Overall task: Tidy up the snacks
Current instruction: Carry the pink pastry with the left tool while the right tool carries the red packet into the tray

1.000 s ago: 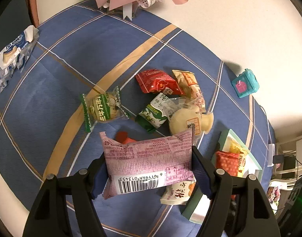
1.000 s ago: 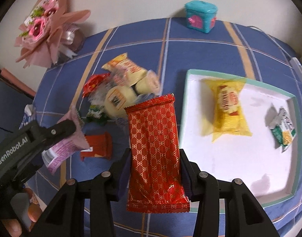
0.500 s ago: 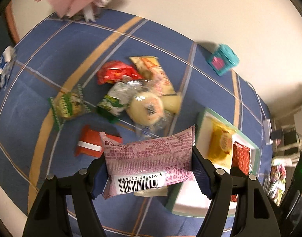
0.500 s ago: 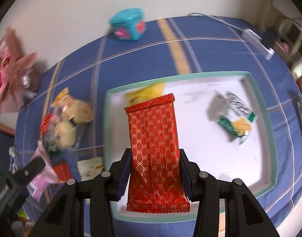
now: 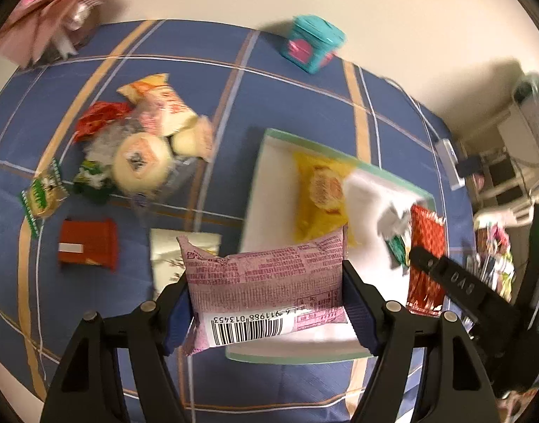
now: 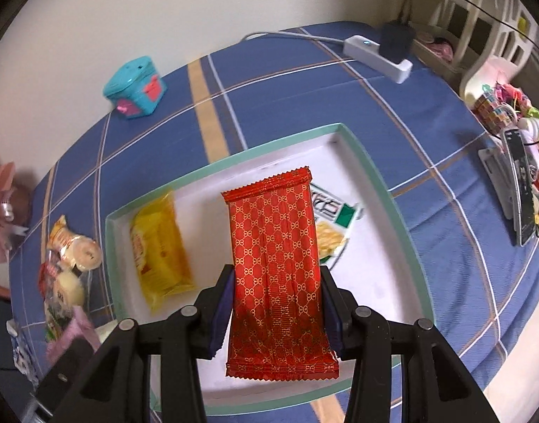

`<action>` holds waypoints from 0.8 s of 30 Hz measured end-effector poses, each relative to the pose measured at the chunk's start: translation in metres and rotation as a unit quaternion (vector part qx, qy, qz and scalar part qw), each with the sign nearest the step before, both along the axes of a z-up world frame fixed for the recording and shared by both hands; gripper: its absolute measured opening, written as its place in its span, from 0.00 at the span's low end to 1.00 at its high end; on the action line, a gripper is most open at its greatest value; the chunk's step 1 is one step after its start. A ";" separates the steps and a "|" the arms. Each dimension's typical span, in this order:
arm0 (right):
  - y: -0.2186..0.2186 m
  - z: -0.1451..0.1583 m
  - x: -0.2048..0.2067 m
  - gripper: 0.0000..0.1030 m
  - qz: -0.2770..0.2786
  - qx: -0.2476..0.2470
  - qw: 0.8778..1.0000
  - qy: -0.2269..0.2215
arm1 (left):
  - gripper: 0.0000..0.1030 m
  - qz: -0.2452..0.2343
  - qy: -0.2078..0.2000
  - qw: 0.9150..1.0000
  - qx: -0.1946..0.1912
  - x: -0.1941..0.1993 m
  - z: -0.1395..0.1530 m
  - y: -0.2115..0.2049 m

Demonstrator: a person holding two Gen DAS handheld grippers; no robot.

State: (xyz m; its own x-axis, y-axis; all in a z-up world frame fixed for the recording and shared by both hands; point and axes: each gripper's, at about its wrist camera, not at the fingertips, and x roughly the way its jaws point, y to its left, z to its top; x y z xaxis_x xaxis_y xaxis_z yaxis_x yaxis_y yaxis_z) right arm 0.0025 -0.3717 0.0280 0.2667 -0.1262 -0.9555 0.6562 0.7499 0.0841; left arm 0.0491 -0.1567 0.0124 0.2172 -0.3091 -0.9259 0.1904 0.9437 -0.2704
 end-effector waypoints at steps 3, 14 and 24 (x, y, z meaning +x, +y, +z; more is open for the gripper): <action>-0.004 0.002 -0.004 0.46 -0.004 -0.005 1.000 -0.002 | 0.74 -0.022 -0.003 1.000 0.016 -0.007 -0.003 -0.019; -0.006 -0.004 -0.007 0.47 0.007 0.011 1.000 0.001 | 0.74 -0.069 0.012 0.996 0.050 -0.020 -0.027 -0.055; -0.006 -0.019 -0.004 0.47 0.018 0.027 0.999 0.009 | 0.74 -0.060 0.014 0.997 0.040 -0.007 -0.050 -0.055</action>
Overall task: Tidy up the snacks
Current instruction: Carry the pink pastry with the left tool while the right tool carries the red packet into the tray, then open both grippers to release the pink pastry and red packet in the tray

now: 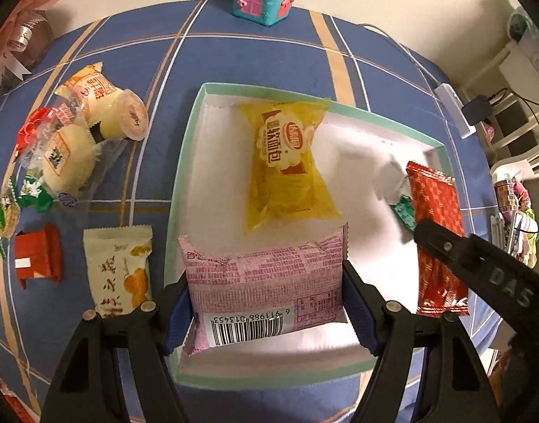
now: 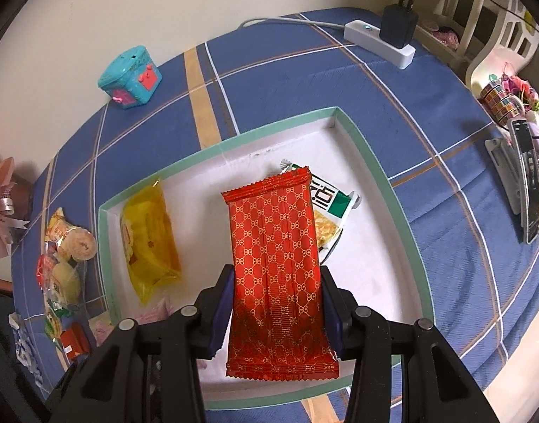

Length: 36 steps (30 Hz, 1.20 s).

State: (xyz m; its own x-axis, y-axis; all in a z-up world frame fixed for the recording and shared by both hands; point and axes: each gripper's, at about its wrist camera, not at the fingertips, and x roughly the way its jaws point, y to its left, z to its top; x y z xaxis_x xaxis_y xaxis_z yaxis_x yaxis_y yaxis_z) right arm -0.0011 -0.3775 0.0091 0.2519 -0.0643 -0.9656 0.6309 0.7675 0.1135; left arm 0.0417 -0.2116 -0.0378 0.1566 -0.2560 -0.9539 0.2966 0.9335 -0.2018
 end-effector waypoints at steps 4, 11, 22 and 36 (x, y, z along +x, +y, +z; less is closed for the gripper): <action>0.000 -0.004 0.005 0.47 0.006 0.003 1.000 -0.008 | 0.74 0.001 -0.003 1.000 -0.009 0.005 -0.007 -0.002; 0.006 -0.014 0.015 0.47 0.020 0.007 1.000 -0.017 | 0.75 -0.007 -0.018 1.000 -0.016 0.012 -0.012 -0.008; 0.004 -0.018 0.020 0.48 0.020 0.010 0.999 -0.024 | 0.78 -0.022 -0.024 0.999 -0.005 0.011 -0.018 -0.016; 0.002 0.008 0.013 0.48 0.011 0.002 0.999 -0.043 | 0.84 -0.007 -0.010 1.000 -0.016 0.012 0.003 -0.010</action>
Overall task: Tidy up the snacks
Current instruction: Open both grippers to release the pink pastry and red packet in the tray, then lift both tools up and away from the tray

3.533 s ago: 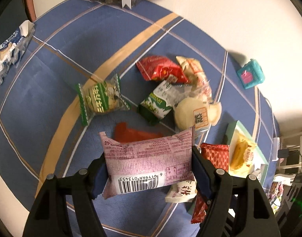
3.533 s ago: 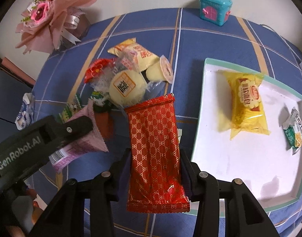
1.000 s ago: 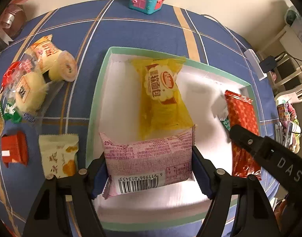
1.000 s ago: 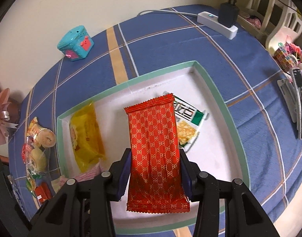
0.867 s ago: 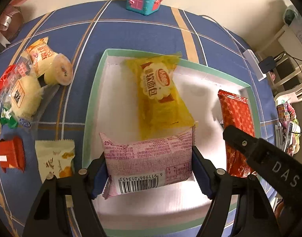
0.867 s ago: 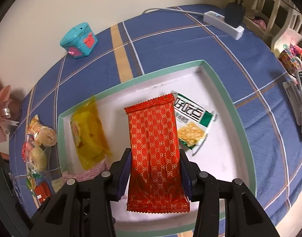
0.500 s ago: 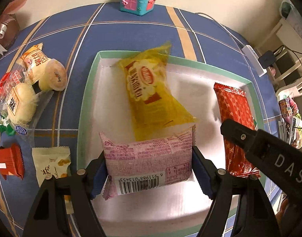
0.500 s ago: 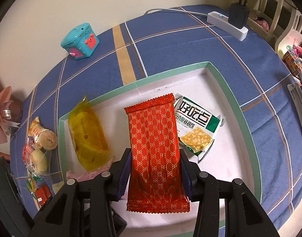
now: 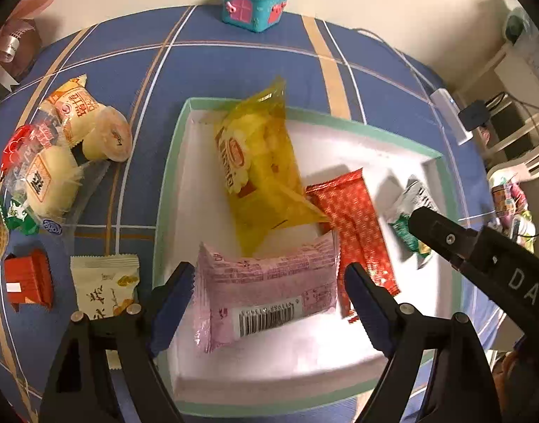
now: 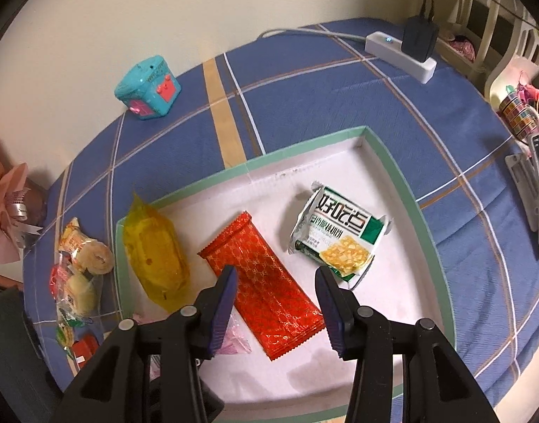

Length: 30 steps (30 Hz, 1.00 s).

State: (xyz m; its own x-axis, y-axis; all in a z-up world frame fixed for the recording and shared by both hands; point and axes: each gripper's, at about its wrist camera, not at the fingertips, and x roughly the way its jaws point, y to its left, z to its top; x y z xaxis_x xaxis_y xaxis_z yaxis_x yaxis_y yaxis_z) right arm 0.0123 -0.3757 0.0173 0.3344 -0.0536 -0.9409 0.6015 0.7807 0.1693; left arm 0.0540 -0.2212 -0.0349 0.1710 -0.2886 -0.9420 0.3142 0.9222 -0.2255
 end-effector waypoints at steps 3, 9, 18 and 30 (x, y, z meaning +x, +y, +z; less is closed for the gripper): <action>0.000 0.009 -0.002 0.48 0.000 -0.006 1.000 -0.007 | 0.84 0.002 -0.003 1.000 -0.008 0.000 0.011 0.003; 0.002 0.022 -0.005 0.48 0.003 -0.016 1.000 -0.015 | 0.84 0.025 -0.005 1.000 -0.011 0.007 0.025 0.015; 0.008 0.017 -0.008 0.48 0.007 -0.024 1.000 0.005 | 0.84 0.127 -0.007 0.992 0.011 0.024 0.032 0.075; 0.026 0.000 0.000 0.91 0.033 -0.024 0.999 0.020 | 0.88 0.164 -0.023 0.985 0.037 0.030 0.031 0.109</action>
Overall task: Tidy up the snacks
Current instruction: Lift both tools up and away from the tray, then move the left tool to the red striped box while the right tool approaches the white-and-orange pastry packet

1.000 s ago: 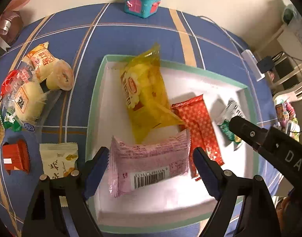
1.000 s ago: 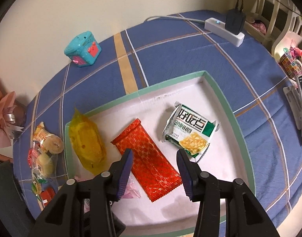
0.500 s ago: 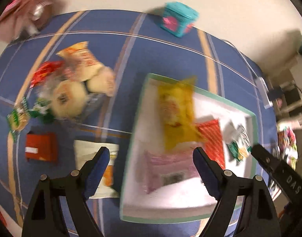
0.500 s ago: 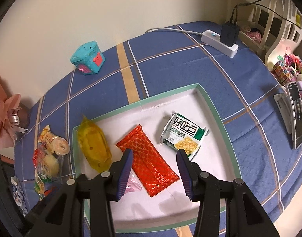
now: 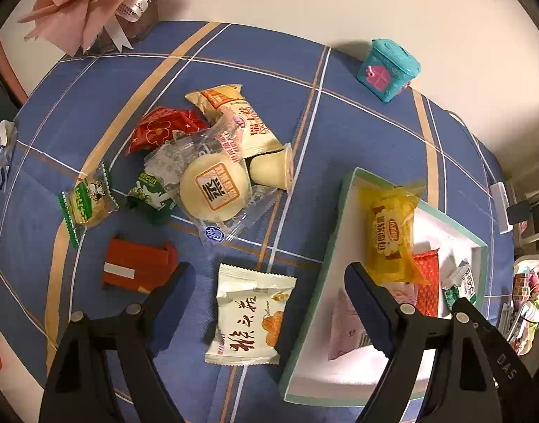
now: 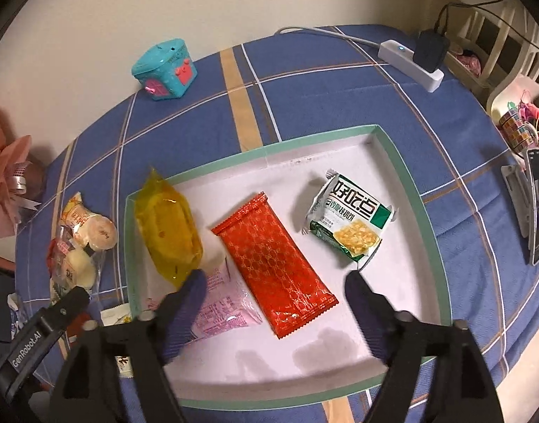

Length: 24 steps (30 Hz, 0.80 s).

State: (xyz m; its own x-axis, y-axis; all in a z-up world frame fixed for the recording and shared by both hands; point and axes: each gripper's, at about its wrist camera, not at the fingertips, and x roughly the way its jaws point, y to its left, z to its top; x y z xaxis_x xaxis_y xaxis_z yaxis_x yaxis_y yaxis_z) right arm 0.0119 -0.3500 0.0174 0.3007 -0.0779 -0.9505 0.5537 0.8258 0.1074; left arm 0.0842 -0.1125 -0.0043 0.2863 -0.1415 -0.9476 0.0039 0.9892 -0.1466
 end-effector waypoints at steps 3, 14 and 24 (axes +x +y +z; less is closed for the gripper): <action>-0.001 -0.001 0.000 1.00 -0.002 -0.003 1.000 -0.001 | 0.93 -0.002 -0.006 1.000 0.004 0.001 -0.002 0.000; -0.001 -0.002 -0.001 1.00 0.003 -0.029 0.999 0.014 | 1.00 -0.026 -0.036 0.999 -0.001 -0.001 0.008 -0.005; 0.012 0.002 0.000 1.00 0.011 -0.029 0.999 0.010 | 1.00 -0.032 -0.032 0.999 0.002 0.000 0.012 0.009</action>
